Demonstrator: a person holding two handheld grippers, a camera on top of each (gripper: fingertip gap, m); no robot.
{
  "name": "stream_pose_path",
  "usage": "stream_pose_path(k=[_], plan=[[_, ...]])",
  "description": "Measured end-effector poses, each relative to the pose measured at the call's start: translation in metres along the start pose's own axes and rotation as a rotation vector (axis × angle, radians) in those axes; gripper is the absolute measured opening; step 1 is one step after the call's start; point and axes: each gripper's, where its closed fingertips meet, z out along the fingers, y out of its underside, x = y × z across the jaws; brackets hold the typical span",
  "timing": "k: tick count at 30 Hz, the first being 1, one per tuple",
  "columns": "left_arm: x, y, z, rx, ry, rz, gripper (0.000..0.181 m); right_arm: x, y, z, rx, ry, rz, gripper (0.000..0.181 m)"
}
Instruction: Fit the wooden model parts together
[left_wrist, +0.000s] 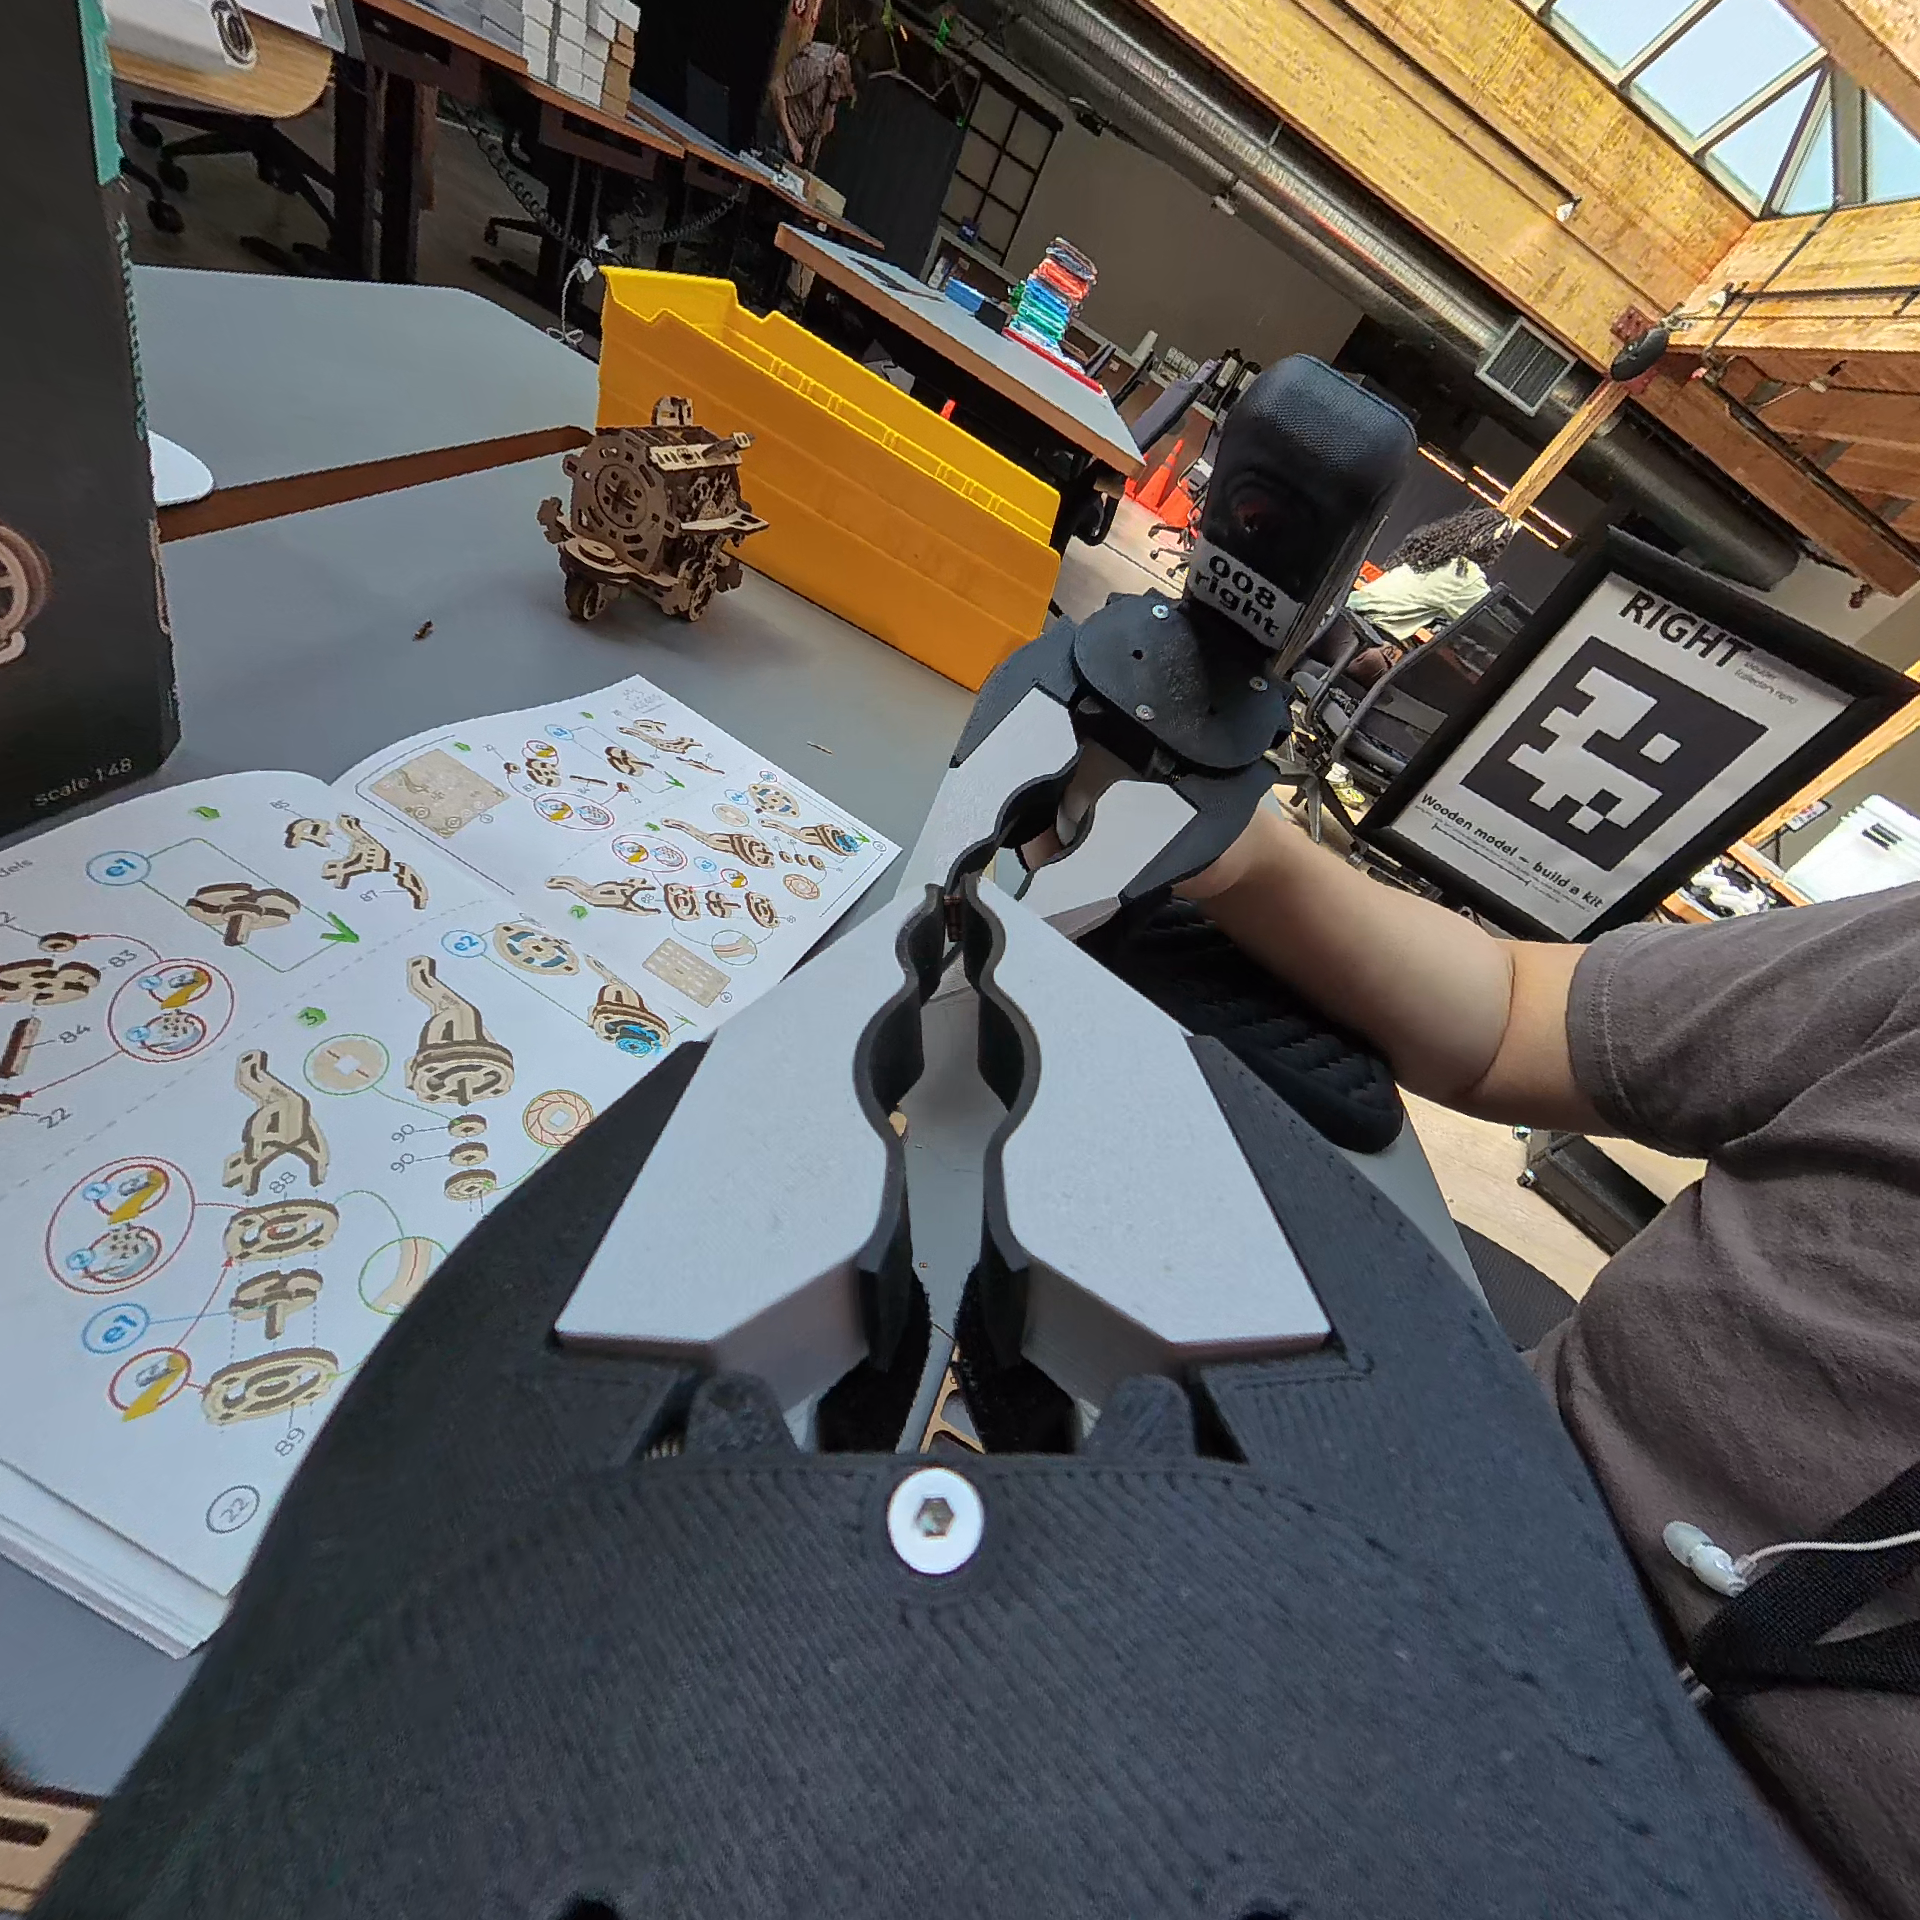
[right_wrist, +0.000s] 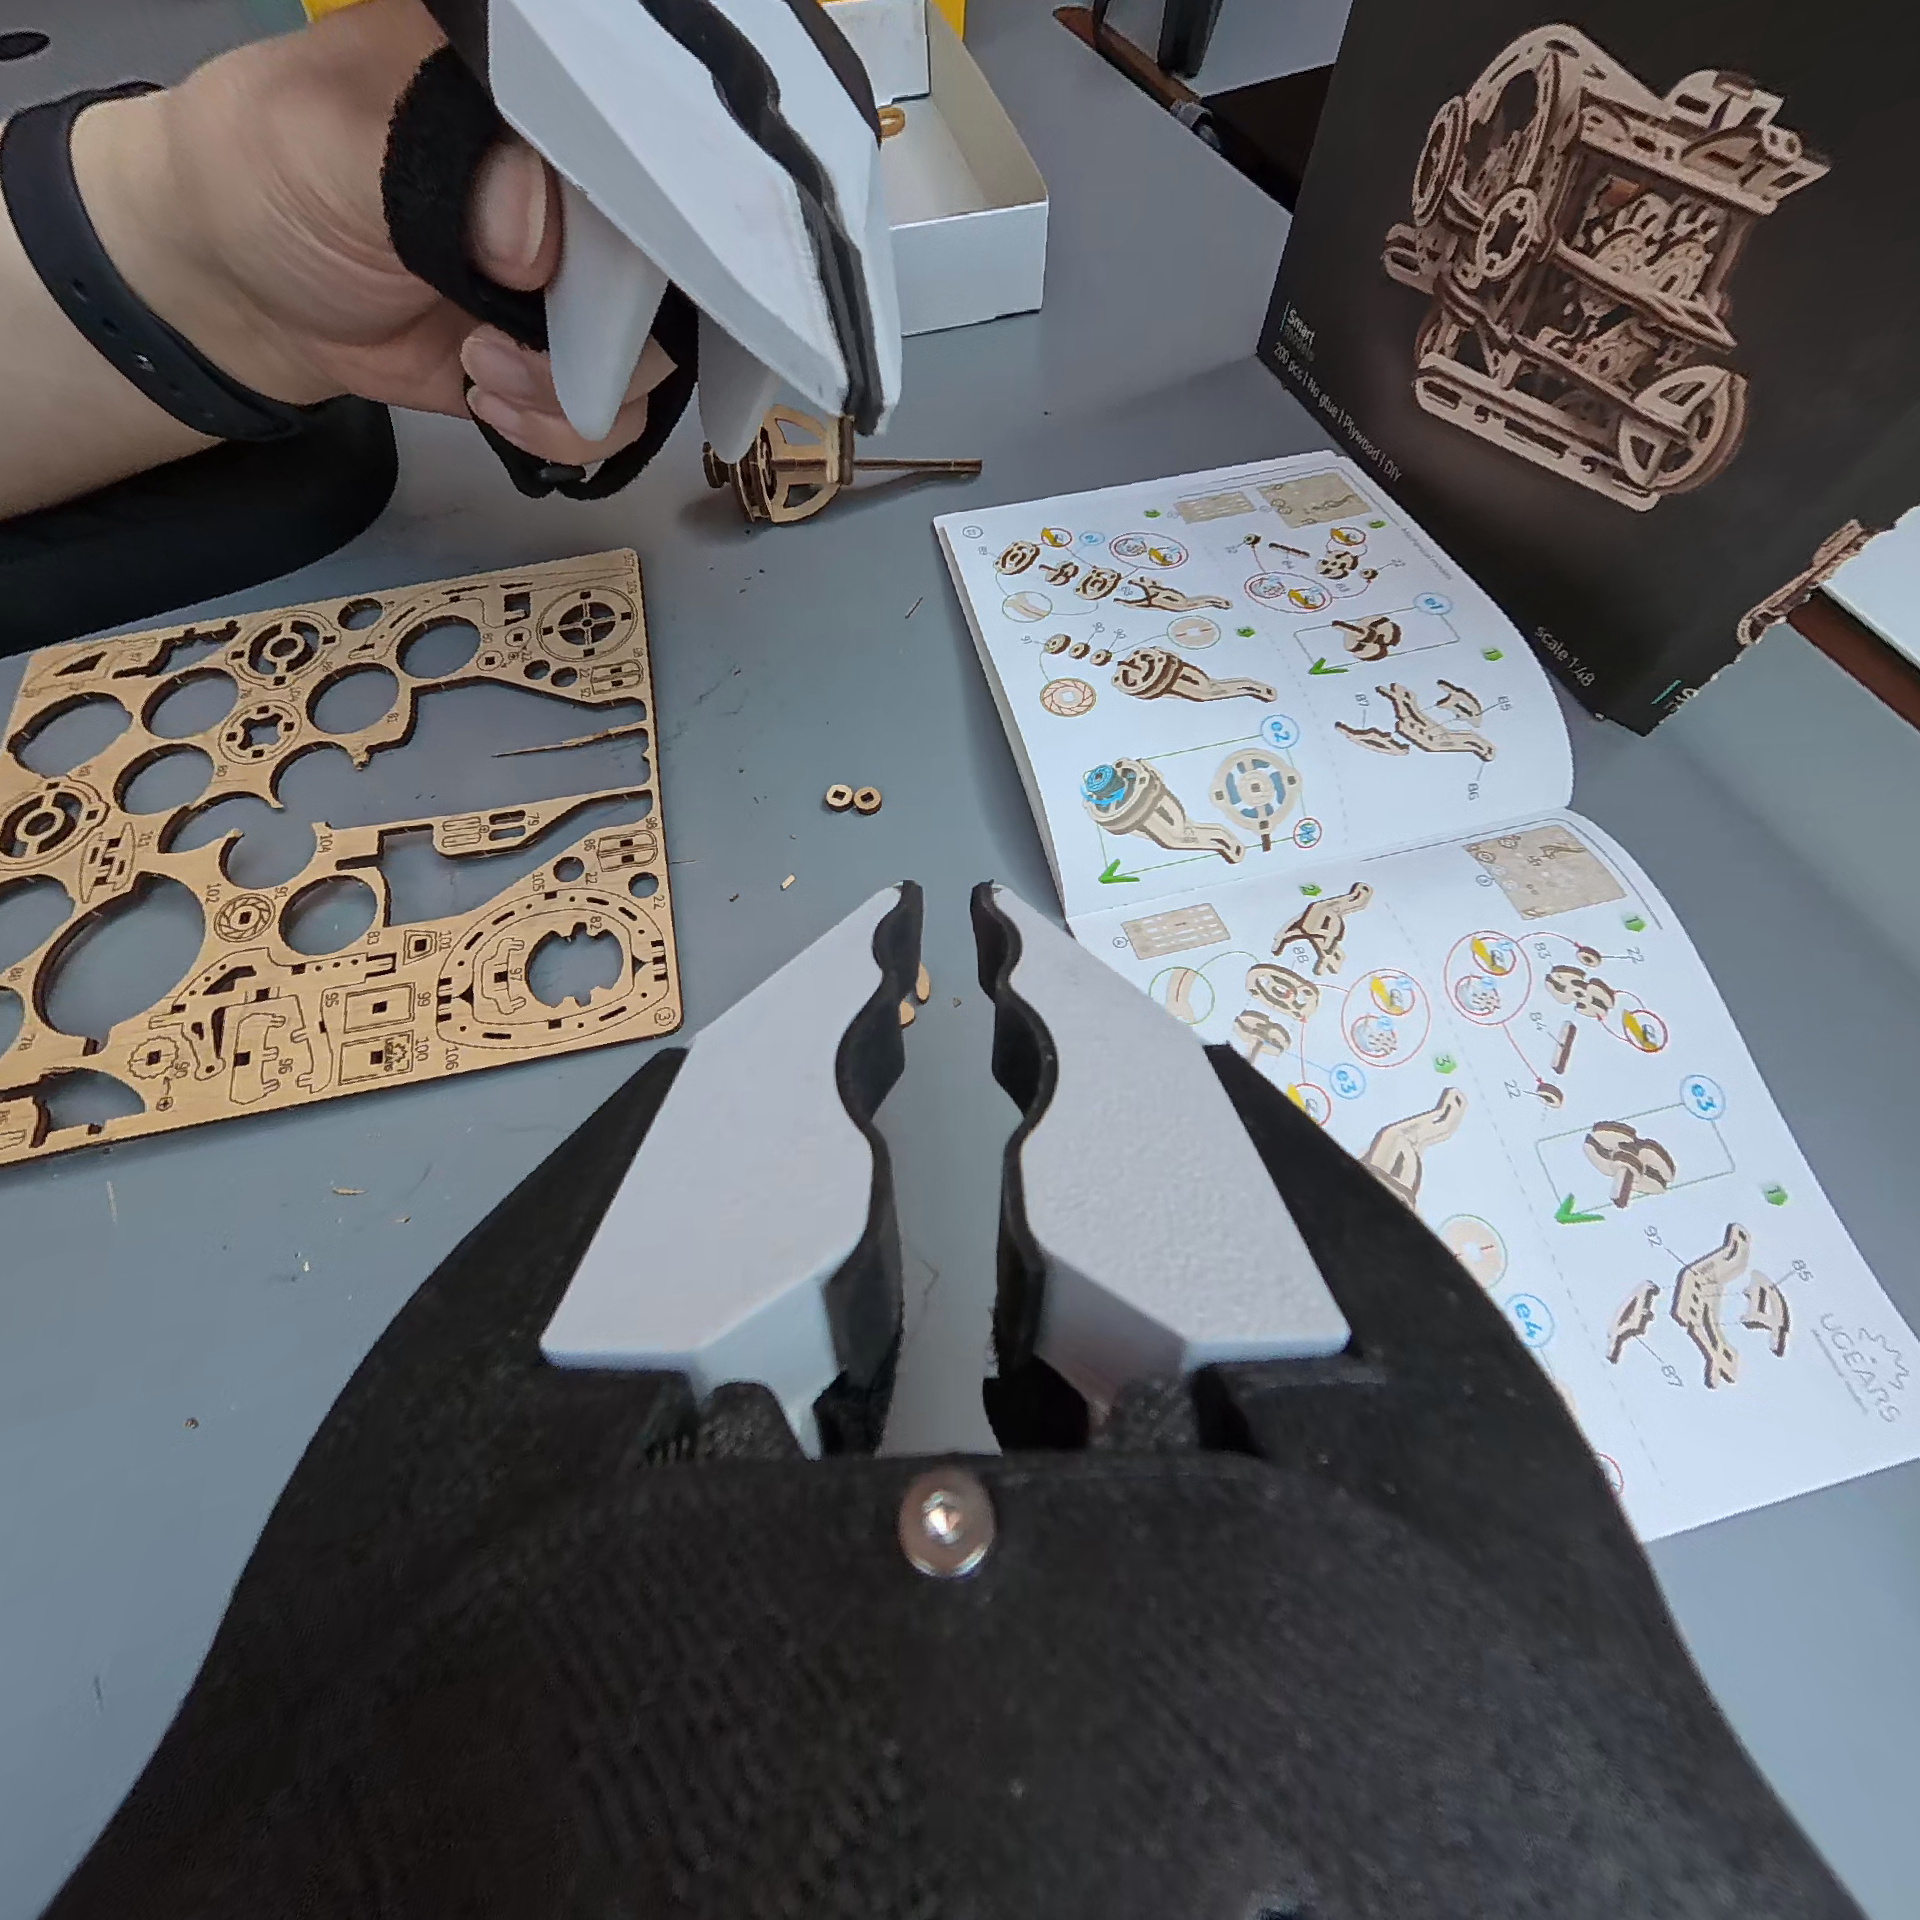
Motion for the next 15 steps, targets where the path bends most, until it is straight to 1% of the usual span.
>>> stream_pose_path(k=[1, 4, 8, 15], plan=[[0.000, 0.000, 0.000, 0.001, 0.000, 0.000, 0.000, 0.002, -0.002, -0.002, 0.011, 0.014, -0.001, 0.008], [0.000, -0.001, 0.000, 0.003, -0.001, 0.000, 0.000, 0.017, -0.013, -0.013, 0.080, 0.092, 0.016, 0.007], [0.000, -0.001, 0.000, 0.001, -0.001, 0.002, 0.001, 0.030, -0.028, -0.030, 0.193, 0.152, 0.050, 0.006], [0.000, 0.003, 0.003, -0.018, -0.003, 0.007, 0.001, 0.051, -0.033, -0.050, 0.249, 0.264, 0.069, 0.003]])
